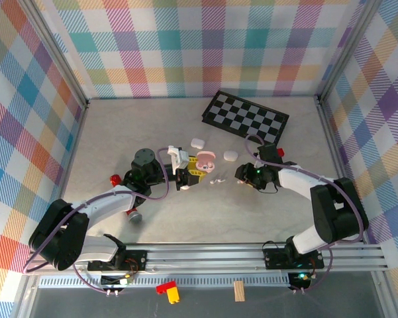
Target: Insert the wireless bluetooth earbuds into the charging case
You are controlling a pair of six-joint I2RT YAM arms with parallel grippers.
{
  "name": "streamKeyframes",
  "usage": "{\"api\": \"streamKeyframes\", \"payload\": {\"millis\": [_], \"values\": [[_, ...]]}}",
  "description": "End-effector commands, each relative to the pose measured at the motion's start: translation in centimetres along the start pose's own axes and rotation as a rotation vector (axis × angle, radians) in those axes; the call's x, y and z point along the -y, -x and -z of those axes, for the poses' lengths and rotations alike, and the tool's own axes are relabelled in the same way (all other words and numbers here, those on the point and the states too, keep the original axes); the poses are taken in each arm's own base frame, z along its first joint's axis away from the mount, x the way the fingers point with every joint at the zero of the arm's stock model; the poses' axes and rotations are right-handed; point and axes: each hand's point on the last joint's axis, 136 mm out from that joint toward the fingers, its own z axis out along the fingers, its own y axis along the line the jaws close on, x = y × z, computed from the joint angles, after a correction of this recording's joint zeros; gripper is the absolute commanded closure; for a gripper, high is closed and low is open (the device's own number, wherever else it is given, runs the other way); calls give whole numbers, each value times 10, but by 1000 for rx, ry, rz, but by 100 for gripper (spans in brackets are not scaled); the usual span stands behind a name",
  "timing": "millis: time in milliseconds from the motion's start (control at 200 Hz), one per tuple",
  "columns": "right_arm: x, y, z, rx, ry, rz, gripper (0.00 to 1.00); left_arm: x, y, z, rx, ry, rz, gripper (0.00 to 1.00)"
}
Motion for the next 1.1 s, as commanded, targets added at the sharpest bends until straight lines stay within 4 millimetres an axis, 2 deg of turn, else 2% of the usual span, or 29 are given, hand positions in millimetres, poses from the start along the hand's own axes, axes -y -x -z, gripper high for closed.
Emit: {"api": "streamKeyframes", "payload": {"millis": [0,420,565,970,1095], "values": [[1,-9,-4,-38,18,-29,48,2,19,5,48,-8,-54,69],[-5,-7,-16,-63,32,-23,49,2,17,6,46,0,-55,69],[-10,0,-18,-54,38,-25,54,1,16,5,44,1,-56,69],[-10,28,-29,-17,-25,10,56,-1,12,6,38,6,-55,69],[-21,36,-26,-8,-10,84,57,-5,13,11,57,25,-51,69]]}}
